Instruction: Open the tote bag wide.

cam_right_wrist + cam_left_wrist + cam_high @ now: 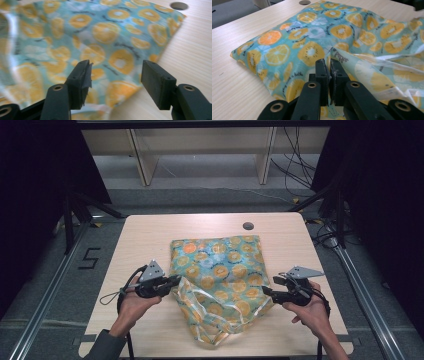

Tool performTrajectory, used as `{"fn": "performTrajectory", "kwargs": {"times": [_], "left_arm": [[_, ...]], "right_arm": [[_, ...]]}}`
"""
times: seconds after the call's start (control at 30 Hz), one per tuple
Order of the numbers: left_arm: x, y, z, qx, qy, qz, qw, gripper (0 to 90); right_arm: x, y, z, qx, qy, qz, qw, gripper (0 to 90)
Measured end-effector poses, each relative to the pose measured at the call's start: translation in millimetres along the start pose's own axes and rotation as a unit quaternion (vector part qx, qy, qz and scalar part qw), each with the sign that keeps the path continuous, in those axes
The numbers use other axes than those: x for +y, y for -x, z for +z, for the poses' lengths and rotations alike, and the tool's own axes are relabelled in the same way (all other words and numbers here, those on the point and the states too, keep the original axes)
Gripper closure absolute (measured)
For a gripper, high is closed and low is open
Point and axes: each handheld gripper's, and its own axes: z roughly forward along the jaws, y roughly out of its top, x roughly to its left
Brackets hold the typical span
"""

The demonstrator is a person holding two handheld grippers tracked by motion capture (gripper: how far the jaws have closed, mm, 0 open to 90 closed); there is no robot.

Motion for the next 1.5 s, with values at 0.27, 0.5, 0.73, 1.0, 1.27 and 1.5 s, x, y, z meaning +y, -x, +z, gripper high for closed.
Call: {"fn": "performTrajectory", "kwargs": {"times": [0.27,0.5,0.73,1.0,1.27,1.5], "left_arm": [[13.2,-20.8,5.7,0.006,0.0,-0.011,0.9999,85.3],[14.8,-30.4,13.1,0.009,0.001,-0.036,0.9993,85.2],[13.6,-36.0,19.4,0.004,0.003,-0.041,0.9992,84.9],[14.9,-35.0,18.1,0.002,-0.002,-0.044,0.999,84.2],[12.9,-35.4,17.6,-0.001,-0.006,-0.036,0.9993,83.9],[8.9,-29.3,15.5,-0.003,-0.026,-0.021,0.9994,82.3]], "right_arm": [[14.6,-40.6,-6.8,0.071,-0.005,-0.022,0.9972,36.4],[18.4,-64.6,-5.0,0.115,-0.013,-0.061,0.9914,33.6],[17.6,-84.8,1.4,0.156,-0.025,-0.095,0.9828,33.6],[12.2,-101.9,17.2,0.189,-0.034,-0.132,0.9725,58.0],[16.5,-97.3,24.9,0.167,-0.017,-0.144,0.9752,90.0],[65.8,-50.8,21.2,0.062,0.05,-0.142,0.9867,90.0]]}}
